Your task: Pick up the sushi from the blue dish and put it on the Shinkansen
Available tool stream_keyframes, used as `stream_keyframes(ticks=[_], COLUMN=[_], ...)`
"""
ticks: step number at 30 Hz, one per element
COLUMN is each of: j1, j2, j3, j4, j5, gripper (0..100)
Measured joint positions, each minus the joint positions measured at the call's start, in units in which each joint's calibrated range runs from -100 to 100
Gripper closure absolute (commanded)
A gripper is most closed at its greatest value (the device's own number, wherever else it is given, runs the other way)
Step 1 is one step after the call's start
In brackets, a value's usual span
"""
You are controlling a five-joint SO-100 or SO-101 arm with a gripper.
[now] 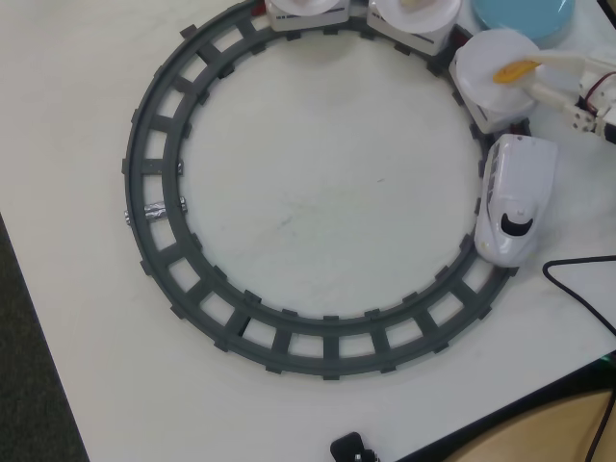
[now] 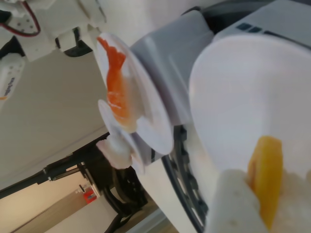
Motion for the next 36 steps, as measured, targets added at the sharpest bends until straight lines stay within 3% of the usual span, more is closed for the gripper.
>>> stream_keyframes(ticks=[5,8,23,27,31,36], j1=[0.8,1.4,0.9,2.0,6.1,14.3], j2=[0.0,-0.8,0.6,0.6,0.5,-2.3], j3=[0.5,0.6,-0.1,-5.0,-10.0,-6.1], j4=[-2.9,-4.6,-17.8,-26.9,-35.1,-37.2], j5=[0.0,-0.1,-1.3,-10.4,-26.5,-46.4], gripper=[66,59,57,57,57,58])
